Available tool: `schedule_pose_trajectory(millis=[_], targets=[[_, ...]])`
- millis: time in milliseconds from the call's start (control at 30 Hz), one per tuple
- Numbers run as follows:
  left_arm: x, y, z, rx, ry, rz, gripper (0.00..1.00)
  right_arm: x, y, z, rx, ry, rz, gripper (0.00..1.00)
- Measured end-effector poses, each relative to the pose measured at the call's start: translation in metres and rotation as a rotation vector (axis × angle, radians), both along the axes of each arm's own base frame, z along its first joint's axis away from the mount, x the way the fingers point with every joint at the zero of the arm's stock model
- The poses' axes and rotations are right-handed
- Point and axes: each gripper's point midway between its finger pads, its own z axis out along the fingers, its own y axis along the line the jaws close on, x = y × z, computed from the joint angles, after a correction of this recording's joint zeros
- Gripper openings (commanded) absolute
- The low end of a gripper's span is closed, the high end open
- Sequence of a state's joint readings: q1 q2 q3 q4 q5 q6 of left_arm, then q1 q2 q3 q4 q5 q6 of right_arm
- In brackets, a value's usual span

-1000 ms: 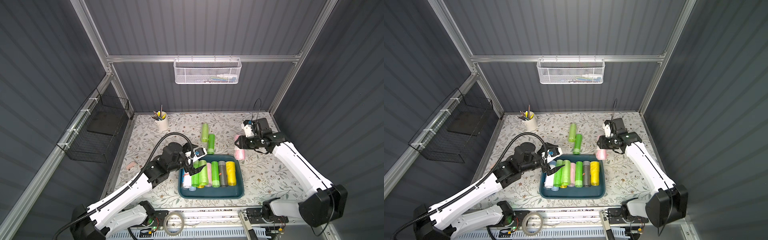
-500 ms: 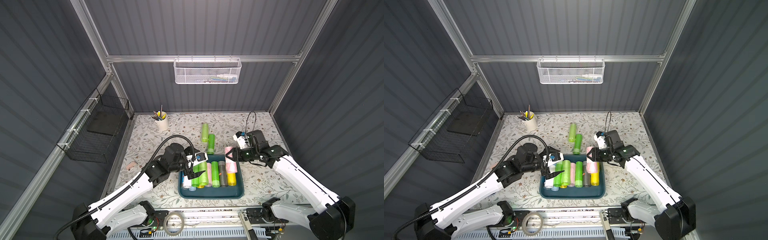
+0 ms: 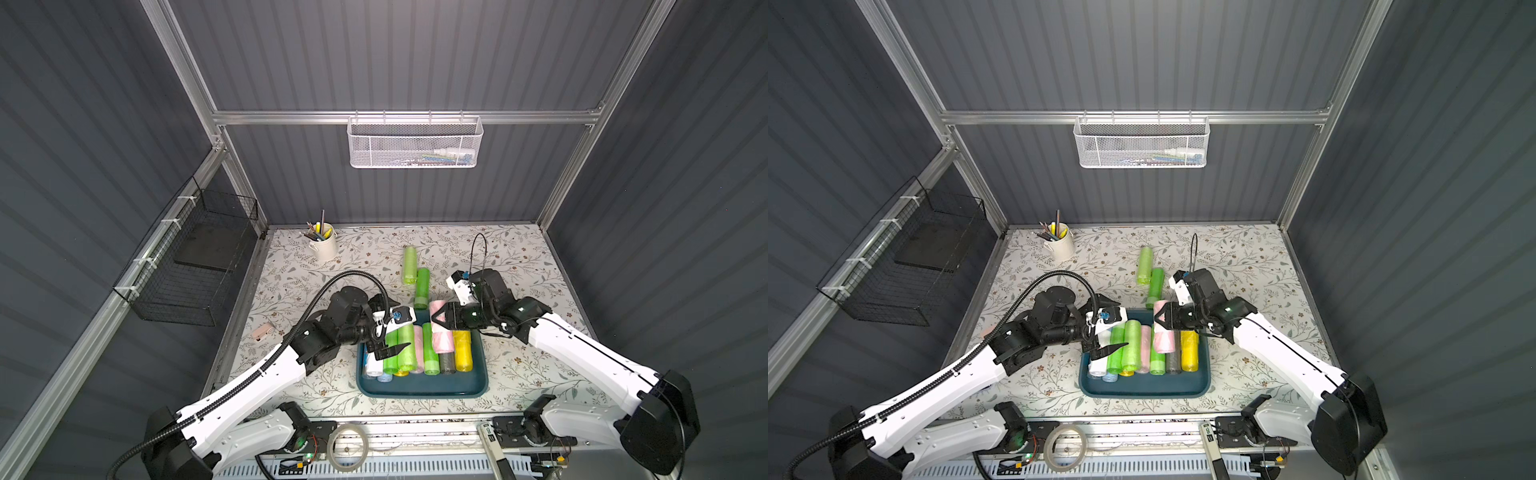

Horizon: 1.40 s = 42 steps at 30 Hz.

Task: Put the roll of trash bags into the storage box
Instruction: Place the roll of trash bags in the storage box.

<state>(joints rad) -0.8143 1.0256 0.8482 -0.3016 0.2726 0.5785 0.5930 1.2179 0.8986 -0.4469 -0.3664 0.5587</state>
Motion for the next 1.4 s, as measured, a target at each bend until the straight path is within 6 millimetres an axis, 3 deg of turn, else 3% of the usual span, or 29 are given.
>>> schedule_pose_trajectory(millis=[333,667,1000,1400], targets=[[-0.001,-0.001,-0.011,0.034,0.024,-0.015,1.00,0.003,0.014,-0.015,-0.003,0.021,0.003,0.36],[0.000,-0.002,-0.014,0.040,0.030,-0.015,1.00,0.007,0.020,-0.043,-0.062,0.065,-0.003,0.37],[0.000,-0.002,-0.019,0.054,0.043,-0.015,1.00,0.004,0.030,-0.045,-0.046,0.057,0.004,0.37],[0.000,-0.003,-0.017,0.050,0.043,-0.020,0.99,-0.004,0.036,-0.064,-0.058,0.099,0.010,0.37]])
